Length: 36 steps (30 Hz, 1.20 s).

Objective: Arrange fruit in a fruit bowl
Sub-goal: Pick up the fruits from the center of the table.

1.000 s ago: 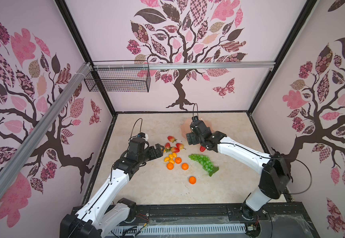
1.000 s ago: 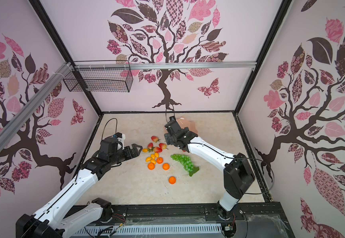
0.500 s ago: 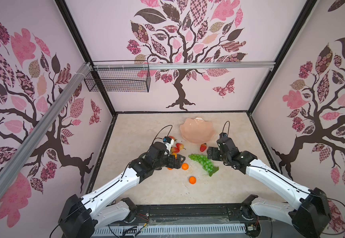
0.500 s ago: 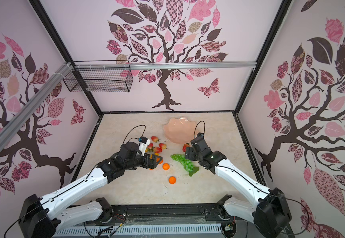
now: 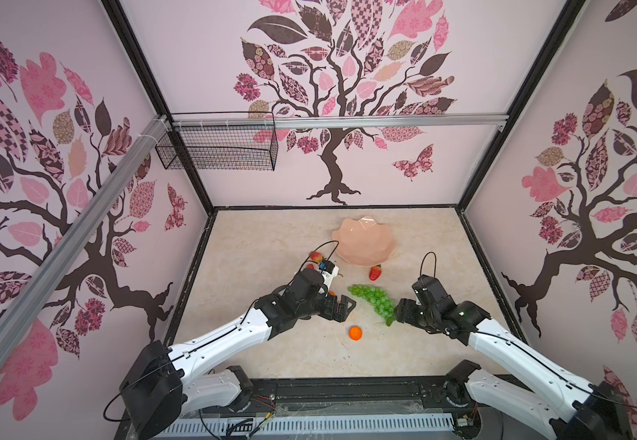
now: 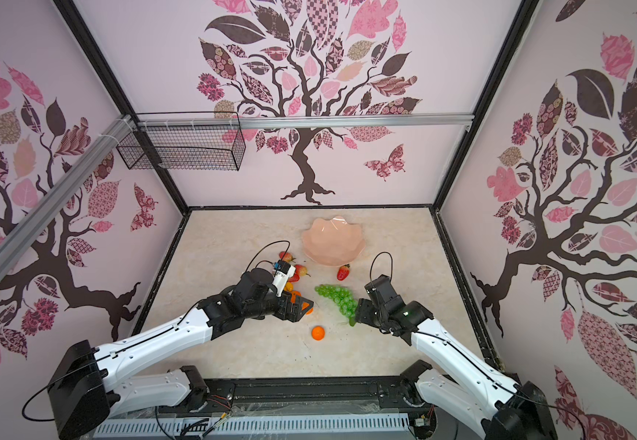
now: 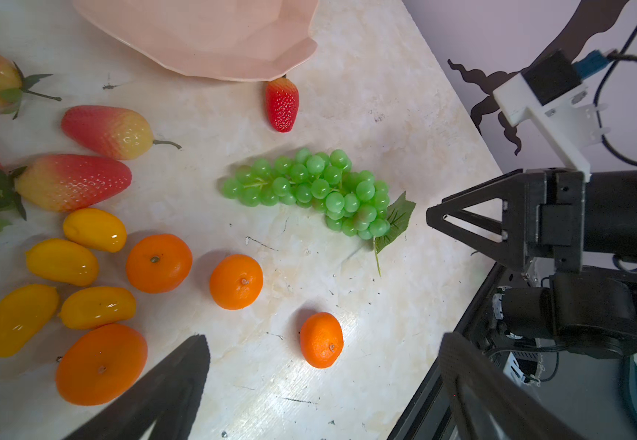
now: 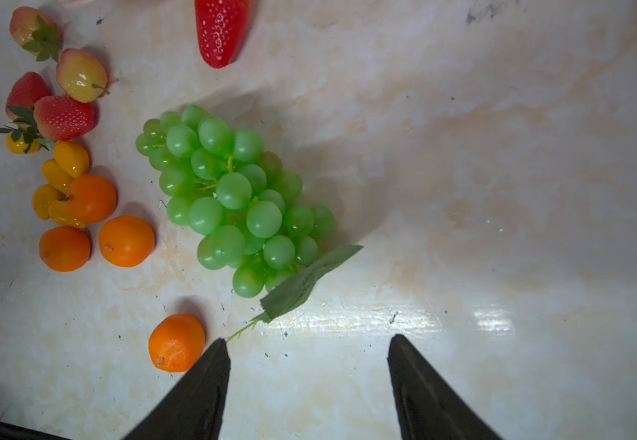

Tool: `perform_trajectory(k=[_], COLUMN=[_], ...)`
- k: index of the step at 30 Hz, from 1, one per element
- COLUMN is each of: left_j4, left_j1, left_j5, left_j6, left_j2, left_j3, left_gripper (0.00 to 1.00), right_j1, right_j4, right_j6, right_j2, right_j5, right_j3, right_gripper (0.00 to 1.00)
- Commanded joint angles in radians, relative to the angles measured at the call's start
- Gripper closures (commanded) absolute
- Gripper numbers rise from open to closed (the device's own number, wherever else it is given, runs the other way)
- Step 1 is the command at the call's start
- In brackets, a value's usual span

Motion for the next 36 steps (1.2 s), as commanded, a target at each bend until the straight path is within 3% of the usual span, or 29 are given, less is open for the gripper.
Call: perform_trajectory(k=[1, 4, 11, 16, 36], left_j4=[0.043, 0.053, 0.094, 0.169, 0.146], left_j1=[-0.007, -0.007, 0.001, 0.054, 0.092], left_j5=[-0.016, -0.022, 0.013, 0.102, 0.100], left_j6=[-0.034, -0.055, -0.112, -0.165, -0.152], left_j2=[0.003, -0.002, -0.004, -0.010, -0.059], left_j3=[0.003, -0.011, -0.045, -0.093, -0.114], left_gripper=[0.02, 0.02, 0.02, 0.02, 0.02], right_j1=[0.084, 0.166, 0.194, 0.197, 0.197], right_j4=[-0.042, -0.001, 0.135, 0.221, 0.320], right_j6=[0.146, 0.245, 0.347, 0.351, 0.334], right_j2=[-0.019, -0.003, 0.006, 0.075, 0.238], right_j5=[0.055, 0.107, 0.136, 0.113, 0.120], right_j3=[-0.019, -0.028, -0.098, -0.105, -0.104], right_gripper=[0.32, 0.31, 0.32, 0.31, 0.31])
